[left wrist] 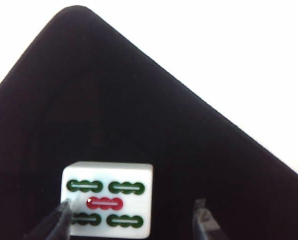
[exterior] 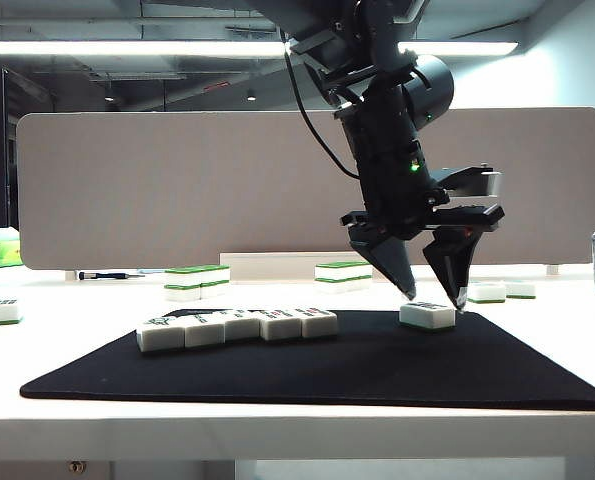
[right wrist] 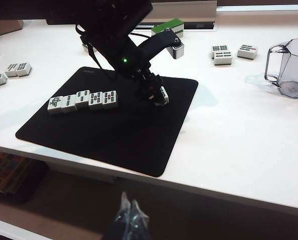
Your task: Align six mahjong tiles in a row on the table.
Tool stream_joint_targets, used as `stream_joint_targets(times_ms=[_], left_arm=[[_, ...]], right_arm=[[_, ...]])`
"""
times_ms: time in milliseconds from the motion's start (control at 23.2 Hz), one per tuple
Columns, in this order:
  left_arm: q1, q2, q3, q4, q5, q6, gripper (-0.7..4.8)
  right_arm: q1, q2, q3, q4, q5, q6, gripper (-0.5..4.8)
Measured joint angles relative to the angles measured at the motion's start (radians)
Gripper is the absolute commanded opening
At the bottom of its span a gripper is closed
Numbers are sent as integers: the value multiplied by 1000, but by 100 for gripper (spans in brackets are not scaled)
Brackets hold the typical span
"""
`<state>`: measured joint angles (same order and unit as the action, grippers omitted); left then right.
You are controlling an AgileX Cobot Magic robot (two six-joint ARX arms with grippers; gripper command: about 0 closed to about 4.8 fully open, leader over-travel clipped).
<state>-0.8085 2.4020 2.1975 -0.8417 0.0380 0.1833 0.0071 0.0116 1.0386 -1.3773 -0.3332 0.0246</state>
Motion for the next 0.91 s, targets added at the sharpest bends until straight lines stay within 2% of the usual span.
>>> stream_joint_targets(times_ms=[475,734,907], left_arm=[[23,26,0,8,-16,1,308],[19,24,3,11,-14,1,176],[19,24,3,11,-13,1,173]], right_arm=[[0,0,0,0,0,0,-1],[0,0,0,0,0,0,-1],[0,0,0,0,0,0,-1]])
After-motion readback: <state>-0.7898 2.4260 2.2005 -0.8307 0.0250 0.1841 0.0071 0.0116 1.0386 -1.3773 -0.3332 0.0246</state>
